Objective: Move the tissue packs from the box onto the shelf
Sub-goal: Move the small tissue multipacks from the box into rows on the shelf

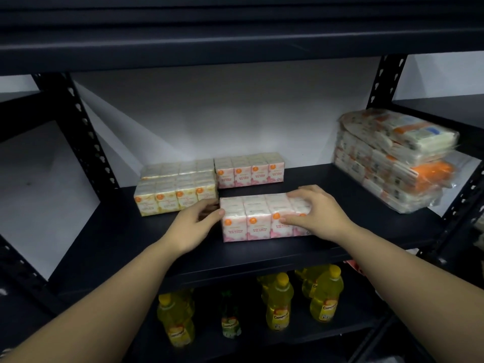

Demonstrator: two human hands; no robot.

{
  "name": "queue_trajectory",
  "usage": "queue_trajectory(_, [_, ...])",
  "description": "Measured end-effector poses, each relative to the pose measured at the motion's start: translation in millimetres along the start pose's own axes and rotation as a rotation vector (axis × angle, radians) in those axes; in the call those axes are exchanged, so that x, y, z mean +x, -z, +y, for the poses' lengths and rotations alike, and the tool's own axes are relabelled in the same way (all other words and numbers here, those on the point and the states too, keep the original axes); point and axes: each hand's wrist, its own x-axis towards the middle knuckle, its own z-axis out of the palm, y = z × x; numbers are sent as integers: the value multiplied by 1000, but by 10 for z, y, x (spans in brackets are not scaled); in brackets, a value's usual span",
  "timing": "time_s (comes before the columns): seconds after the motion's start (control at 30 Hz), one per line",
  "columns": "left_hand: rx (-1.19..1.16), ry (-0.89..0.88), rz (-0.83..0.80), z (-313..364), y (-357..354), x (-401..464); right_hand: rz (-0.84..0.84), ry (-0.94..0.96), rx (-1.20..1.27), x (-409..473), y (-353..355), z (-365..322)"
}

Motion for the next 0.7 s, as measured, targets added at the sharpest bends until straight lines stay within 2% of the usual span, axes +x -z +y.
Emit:
queue_trajectory(0.13, [193,36,60,-192,20,-93,30,-28,-38,101,-42,53])
queue_trajectory(0.33, [337,-35,85,-315,-44,-132,66,-88,-163,366,-101,64])
queue_trajectory(0.7, [374,-51,103,-401,-38,-106,53,-144,-158,952,-356,-50])
